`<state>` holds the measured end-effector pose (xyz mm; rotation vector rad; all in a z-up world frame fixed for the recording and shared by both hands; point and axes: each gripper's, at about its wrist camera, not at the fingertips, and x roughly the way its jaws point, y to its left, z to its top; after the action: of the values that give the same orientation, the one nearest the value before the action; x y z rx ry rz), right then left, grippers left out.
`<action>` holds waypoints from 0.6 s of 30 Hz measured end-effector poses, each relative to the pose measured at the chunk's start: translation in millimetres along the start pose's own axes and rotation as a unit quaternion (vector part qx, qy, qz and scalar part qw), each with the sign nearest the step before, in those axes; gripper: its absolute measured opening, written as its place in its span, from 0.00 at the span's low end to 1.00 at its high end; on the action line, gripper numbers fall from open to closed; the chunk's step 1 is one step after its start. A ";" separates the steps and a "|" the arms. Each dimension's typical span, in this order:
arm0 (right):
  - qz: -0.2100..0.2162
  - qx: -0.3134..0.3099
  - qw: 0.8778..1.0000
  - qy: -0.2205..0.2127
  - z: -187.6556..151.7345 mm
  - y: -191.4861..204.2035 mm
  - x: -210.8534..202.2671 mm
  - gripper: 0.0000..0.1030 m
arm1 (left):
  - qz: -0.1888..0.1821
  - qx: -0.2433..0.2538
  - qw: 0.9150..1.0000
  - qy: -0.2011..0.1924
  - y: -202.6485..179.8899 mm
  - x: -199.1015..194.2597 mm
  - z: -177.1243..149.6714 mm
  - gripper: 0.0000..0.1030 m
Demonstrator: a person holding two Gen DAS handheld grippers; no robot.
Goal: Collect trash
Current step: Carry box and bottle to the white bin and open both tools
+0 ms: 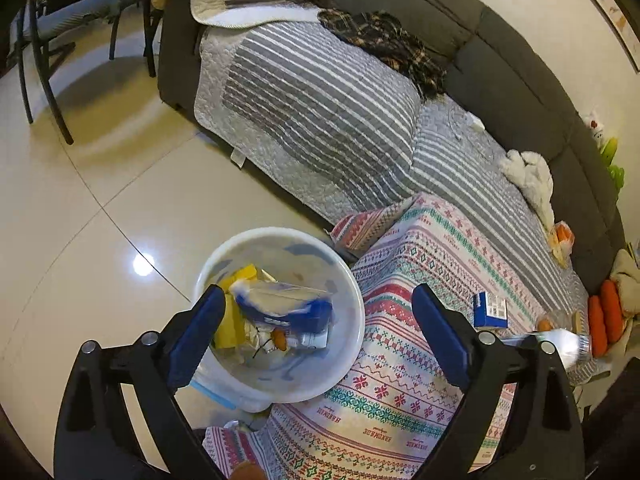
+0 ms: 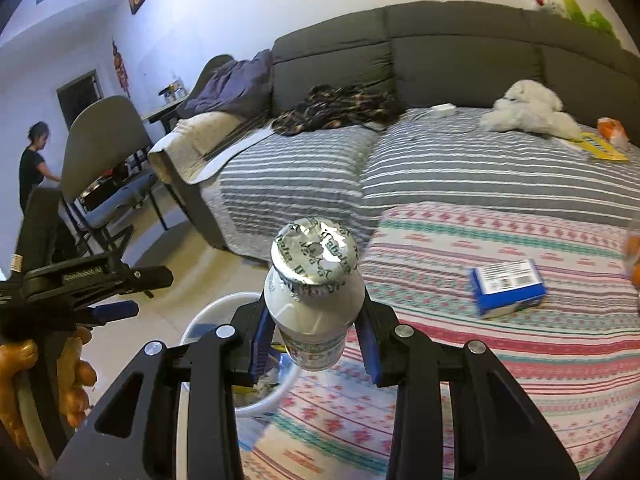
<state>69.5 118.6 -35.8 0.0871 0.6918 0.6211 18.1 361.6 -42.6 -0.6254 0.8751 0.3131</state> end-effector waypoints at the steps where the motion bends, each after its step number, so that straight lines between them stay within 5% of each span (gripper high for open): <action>1: 0.006 -0.004 1.000 0.003 0.3 7.7 6.2 0.36 | 0.004 -0.004 1.000 -0.011 1.6 -5.9 0.9 0.88; 8: 0.033 -0.034 0.999 0.012 1.8 53.9 37.0 0.36 | 0.037 -0.020 0.992 -0.118 7.8 -53.1 10.7 0.88; 13: 0.040 -0.044 0.998 0.013 2.6 77.4 52.7 0.37 | 0.049 -0.036 0.986 -0.158 15.2 -70.4 13.9 0.88; 15: 0.039 -0.043 0.998 0.014 4.5 78.6 55.0 0.53 | 0.059 -0.040 0.983 -0.171 17.5 -74.7 14.9 0.88; 16: 0.031 -0.040 0.999 0.009 5.2 78.5 54.8 0.71 | 0.064 -0.040 0.982 -0.176 18.0 -76.2 15.1 0.88; 18: 0.017 -0.034 0.999 -0.005 6.6 75.4 52.2 0.80 | 0.075 -0.037 0.979 -0.186 17.5 -79.1 14.3 0.91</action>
<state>66.6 210.4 -39.8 0.0395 0.6596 0.6764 -30.2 383.8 20.2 -0.5478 0.5523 0.5813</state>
